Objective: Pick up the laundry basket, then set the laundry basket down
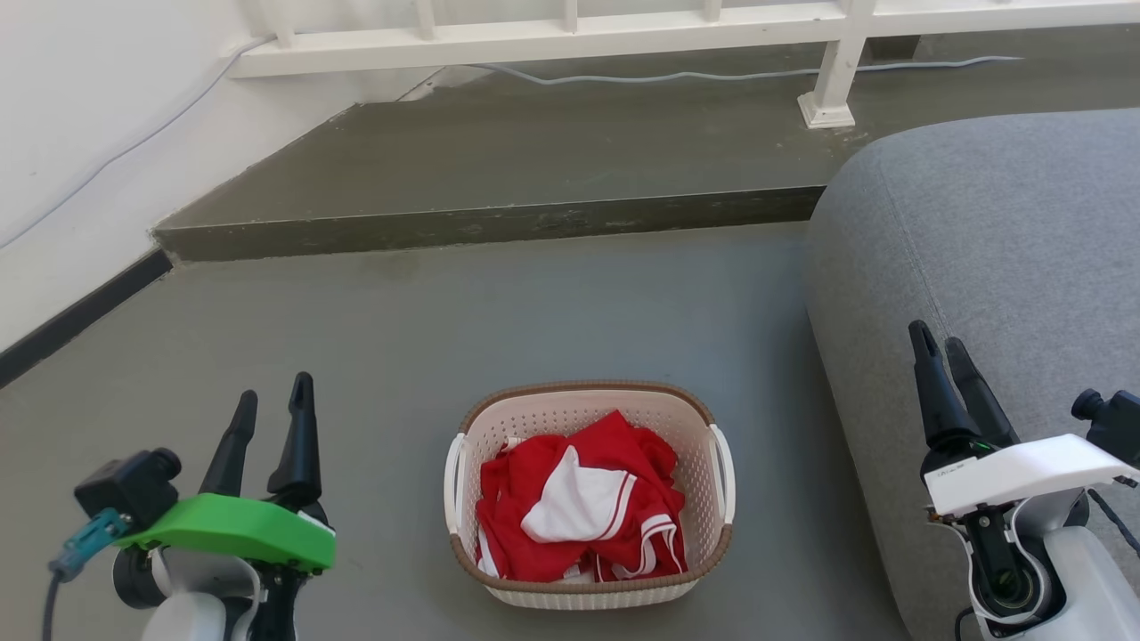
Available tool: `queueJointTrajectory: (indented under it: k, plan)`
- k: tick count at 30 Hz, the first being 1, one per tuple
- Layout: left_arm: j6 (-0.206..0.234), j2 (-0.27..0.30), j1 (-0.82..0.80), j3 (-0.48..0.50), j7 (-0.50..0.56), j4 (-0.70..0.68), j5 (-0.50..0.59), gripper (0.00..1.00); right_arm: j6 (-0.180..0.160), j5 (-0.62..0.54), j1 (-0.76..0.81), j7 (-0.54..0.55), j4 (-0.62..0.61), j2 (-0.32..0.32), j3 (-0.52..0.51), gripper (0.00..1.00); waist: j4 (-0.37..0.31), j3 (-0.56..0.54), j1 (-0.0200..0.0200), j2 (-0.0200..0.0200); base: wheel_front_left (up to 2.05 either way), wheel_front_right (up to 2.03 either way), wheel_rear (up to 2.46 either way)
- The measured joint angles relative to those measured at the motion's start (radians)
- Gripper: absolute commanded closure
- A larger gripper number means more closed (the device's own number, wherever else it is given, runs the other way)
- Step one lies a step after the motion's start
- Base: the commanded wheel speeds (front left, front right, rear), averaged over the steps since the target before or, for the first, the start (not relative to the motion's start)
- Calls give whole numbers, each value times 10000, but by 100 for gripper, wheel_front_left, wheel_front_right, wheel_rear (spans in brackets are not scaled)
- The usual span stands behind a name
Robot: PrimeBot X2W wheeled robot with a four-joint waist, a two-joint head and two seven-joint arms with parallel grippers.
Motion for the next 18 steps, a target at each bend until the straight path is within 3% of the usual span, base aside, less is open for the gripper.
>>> queueJointTrajectory:
  k: [18]
  plan:
    - [146,-69,-27,-466,-646,-82,2874,0,-92,-2773,-48,-619,-52,36,303,0,9,74,0,0,0,0,0]
